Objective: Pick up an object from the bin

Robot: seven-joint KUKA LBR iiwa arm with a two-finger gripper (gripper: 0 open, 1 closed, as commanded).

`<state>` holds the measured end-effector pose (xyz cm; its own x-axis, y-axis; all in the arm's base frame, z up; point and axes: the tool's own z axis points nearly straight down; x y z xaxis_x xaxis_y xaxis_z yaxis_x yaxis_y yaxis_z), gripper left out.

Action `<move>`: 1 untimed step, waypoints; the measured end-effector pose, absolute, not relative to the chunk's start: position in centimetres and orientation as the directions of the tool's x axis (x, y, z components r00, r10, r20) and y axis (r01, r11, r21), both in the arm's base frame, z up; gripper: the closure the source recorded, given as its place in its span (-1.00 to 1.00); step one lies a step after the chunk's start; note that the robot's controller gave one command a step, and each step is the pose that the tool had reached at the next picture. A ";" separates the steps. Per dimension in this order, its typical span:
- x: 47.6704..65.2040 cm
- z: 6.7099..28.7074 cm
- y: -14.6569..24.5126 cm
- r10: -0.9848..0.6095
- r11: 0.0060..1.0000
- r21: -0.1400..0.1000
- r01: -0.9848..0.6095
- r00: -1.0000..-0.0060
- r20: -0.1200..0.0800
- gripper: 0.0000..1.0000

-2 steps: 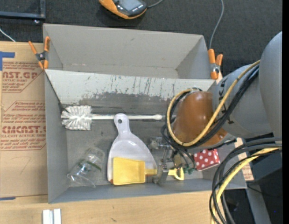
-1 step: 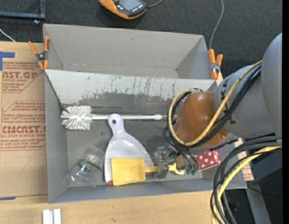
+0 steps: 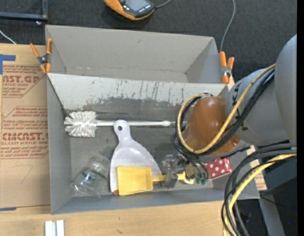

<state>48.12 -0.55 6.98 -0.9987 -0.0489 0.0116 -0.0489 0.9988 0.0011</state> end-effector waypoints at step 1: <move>48.0 7.3 -0.6 -0.049 0.999 0.001 -0.049 -0.999 0.016 1.00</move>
Offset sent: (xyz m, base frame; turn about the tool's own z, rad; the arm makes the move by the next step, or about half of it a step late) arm 0.0001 0.0000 0.0066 0.0000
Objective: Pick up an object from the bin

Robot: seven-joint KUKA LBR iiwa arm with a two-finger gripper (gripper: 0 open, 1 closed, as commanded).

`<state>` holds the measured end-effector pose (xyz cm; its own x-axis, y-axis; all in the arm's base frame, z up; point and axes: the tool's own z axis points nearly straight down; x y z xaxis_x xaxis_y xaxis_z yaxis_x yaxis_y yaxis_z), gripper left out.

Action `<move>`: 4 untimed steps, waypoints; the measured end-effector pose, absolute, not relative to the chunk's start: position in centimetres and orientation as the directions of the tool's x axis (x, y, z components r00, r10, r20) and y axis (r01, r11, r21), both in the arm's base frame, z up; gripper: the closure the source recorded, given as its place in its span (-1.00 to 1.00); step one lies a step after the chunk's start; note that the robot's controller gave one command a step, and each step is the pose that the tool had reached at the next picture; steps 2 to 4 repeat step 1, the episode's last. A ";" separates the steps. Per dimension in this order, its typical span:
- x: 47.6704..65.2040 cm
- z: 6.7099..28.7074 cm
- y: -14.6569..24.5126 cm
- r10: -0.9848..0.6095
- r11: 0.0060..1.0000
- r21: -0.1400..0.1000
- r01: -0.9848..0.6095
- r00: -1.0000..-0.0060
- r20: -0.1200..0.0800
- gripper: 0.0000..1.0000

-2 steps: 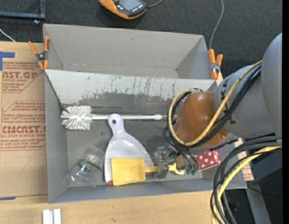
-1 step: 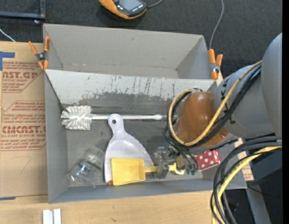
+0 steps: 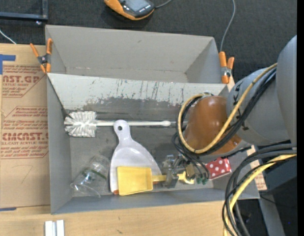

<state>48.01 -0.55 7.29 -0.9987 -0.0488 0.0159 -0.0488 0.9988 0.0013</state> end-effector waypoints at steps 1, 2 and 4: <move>47.8 9.0 -0.5 -0.049 0.999 0.001 -0.049 -0.999 0.021 1.00; 47.8 9.0 -0.5 -0.049 0.999 0.001 -0.049 -0.999 0.021 1.00; 47.8 9.0 -0.5 -0.049 0.999 0.001 -0.049 -0.999 0.021 1.00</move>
Offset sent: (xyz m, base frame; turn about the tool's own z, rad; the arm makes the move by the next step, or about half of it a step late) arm 0.0000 -0.0001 0.0384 0.0000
